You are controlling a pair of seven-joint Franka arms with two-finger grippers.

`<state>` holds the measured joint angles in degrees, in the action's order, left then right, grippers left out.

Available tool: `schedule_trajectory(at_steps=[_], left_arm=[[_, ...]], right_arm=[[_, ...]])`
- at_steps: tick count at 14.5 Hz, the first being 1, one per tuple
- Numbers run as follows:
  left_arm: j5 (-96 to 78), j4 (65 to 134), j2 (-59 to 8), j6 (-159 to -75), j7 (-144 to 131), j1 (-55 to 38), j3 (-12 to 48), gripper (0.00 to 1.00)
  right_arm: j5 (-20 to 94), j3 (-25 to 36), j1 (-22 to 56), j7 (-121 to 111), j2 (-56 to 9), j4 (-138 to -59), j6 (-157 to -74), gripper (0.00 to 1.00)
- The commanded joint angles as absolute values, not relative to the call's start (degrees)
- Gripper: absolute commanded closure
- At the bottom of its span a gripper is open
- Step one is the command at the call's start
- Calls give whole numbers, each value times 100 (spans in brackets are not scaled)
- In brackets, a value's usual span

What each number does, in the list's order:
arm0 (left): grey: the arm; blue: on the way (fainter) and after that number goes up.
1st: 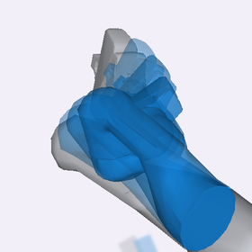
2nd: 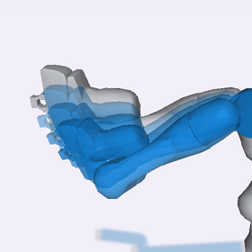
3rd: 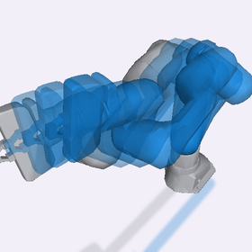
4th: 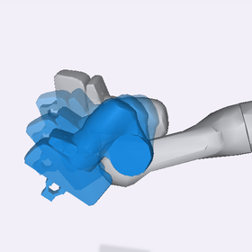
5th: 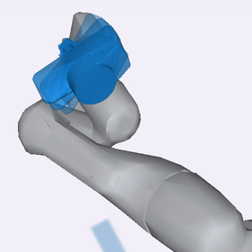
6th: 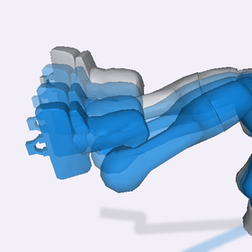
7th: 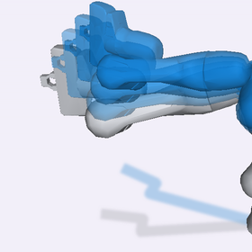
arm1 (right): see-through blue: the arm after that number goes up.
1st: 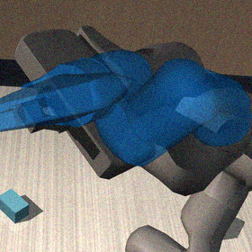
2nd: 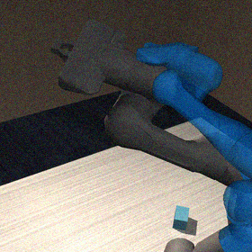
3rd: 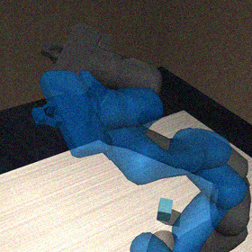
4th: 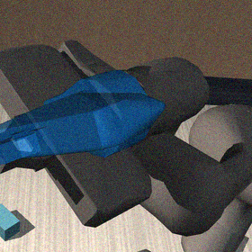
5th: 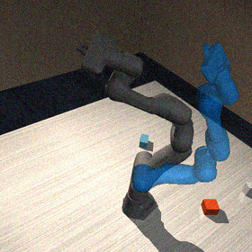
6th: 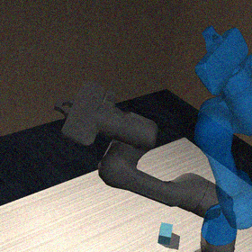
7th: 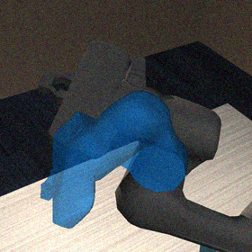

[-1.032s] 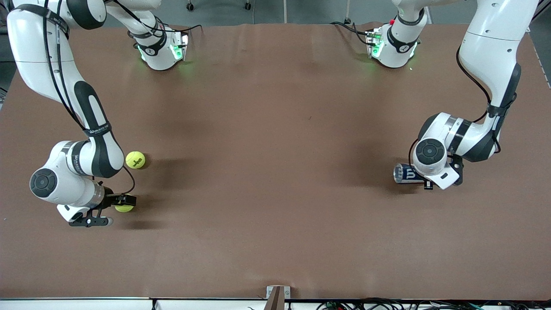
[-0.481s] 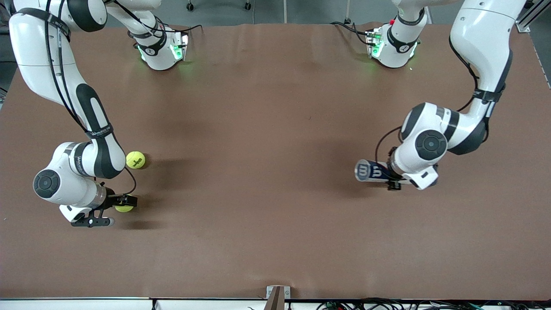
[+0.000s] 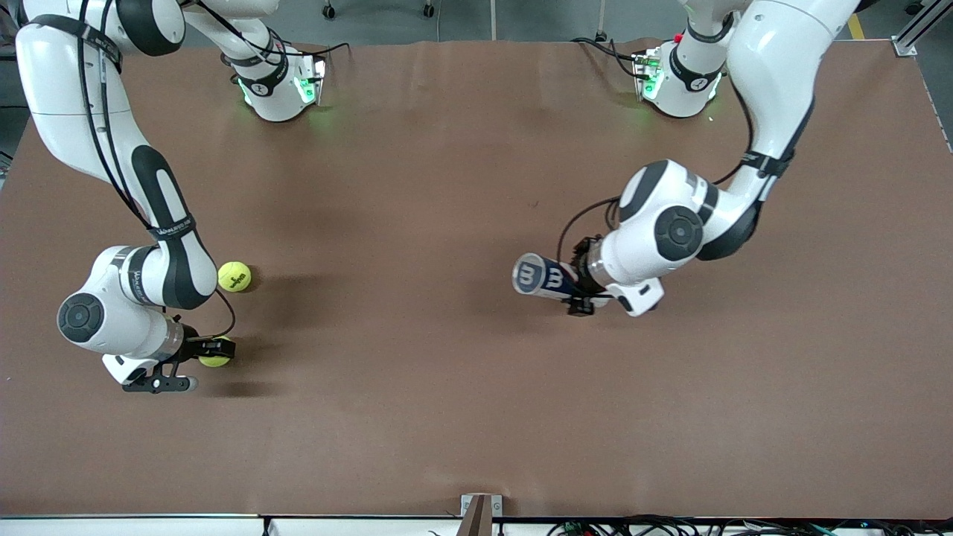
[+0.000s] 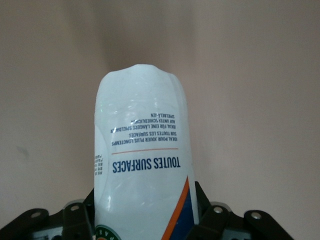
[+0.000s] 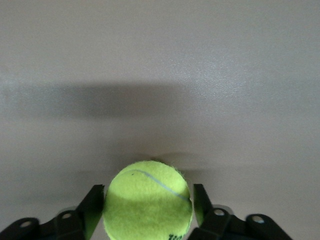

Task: Insert tennis ball vertically with right arm
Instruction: 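Grasp the can with the left gripper while the right gripper grasps the ball, then lift the can upright with the left gripper while the right gripper brings the ball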

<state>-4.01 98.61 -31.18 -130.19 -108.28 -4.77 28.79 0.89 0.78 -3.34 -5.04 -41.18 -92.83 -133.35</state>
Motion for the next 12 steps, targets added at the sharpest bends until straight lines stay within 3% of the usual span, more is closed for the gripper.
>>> schedule_trajectory(at_steps=[1,3,6,12], left_arm=[[-764,9686,-3426,-13524,-10697,-720,2918,30],[-1045,9589,-3681,-13885,-10469,-729,3216,30],[-1387,9571,-3998,-14535,-10302,-703,3523,31],[-3705,9589,-4017,-14651,-8405,-703,3604,31]], right_arm=[[-9,26,-422,-501,-4148,-9316,-13430,50],[-9,26,-413,-501,-4148,-9316,-13456,61],[-9,26,-361,-501,-4079,-9316,-13290,63],[17,0,149,-81,-2920,-9273,-11122,63]])
